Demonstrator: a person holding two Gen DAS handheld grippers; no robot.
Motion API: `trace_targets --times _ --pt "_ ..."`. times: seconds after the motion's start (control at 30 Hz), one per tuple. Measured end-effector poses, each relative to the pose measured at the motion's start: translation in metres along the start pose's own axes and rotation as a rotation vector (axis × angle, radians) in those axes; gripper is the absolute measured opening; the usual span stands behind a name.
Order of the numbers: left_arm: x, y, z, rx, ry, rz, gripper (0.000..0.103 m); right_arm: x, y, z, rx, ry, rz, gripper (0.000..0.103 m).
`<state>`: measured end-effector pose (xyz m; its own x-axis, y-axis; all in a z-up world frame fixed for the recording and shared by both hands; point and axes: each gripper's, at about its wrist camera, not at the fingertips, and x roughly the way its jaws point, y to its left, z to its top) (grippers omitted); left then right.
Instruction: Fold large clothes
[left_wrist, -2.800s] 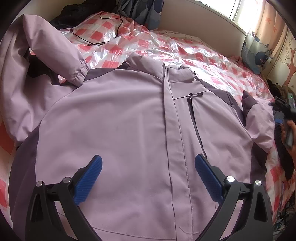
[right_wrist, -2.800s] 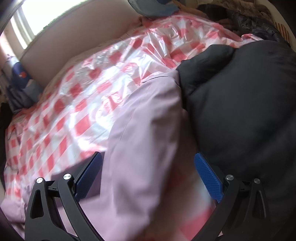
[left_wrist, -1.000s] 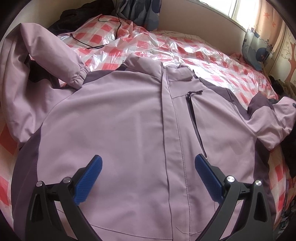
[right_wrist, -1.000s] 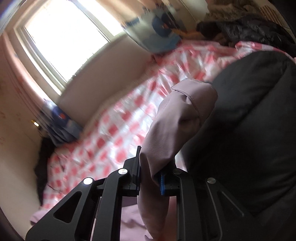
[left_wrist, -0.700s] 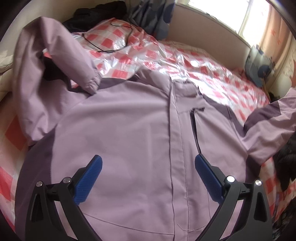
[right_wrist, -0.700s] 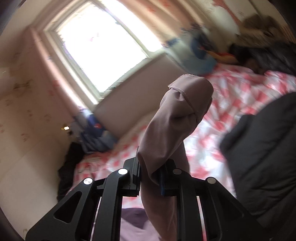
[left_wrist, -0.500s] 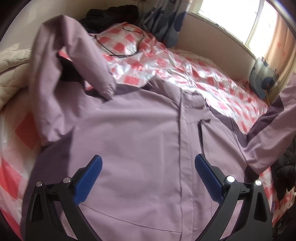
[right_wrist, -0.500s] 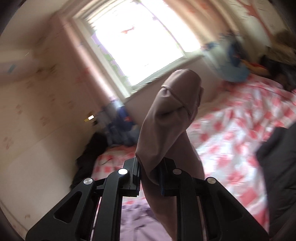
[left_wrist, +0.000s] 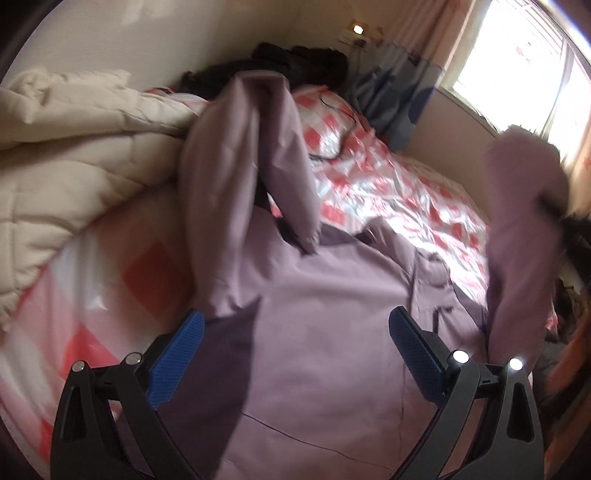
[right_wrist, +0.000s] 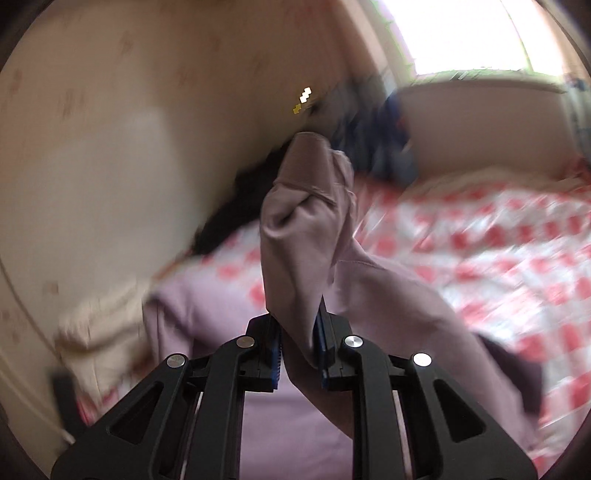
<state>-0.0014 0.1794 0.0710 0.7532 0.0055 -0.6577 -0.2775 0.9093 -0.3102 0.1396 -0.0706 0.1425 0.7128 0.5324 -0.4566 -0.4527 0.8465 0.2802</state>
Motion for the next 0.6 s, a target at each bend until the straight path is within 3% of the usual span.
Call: trace_targets --times 0.17,0.33,0.4,0.5,0.6 --pt "-0.007 0.018 0.008 -0.059 -0.028 0.012 0.096 0.088 0.044 -0.082 -0.084 0.208 0.021 0.017" --pt "0.001 0.025 0.01 -0.089 0.004 0.006 0.096 0.147 0.046 -0.146 -0.06 0.447 0.086 0.042" --pt "0.004 0.025 0.009 -0.095 0.012 0.001 0.096 0.14 0.046 -0.147 -0.043 0.434 0.13 0.062" --pt "0.006 0.022 0.01 -0.087 0.013 0.001 0.096 0.114 0.038 -0.134 0.033 0.393 0.223 0.065" --pt "0.005 0.019 0.007 -0.076 0.008 -0.002 0.096 0.067 0.024 -0.112 0.061 0.288 0.203 0.074"
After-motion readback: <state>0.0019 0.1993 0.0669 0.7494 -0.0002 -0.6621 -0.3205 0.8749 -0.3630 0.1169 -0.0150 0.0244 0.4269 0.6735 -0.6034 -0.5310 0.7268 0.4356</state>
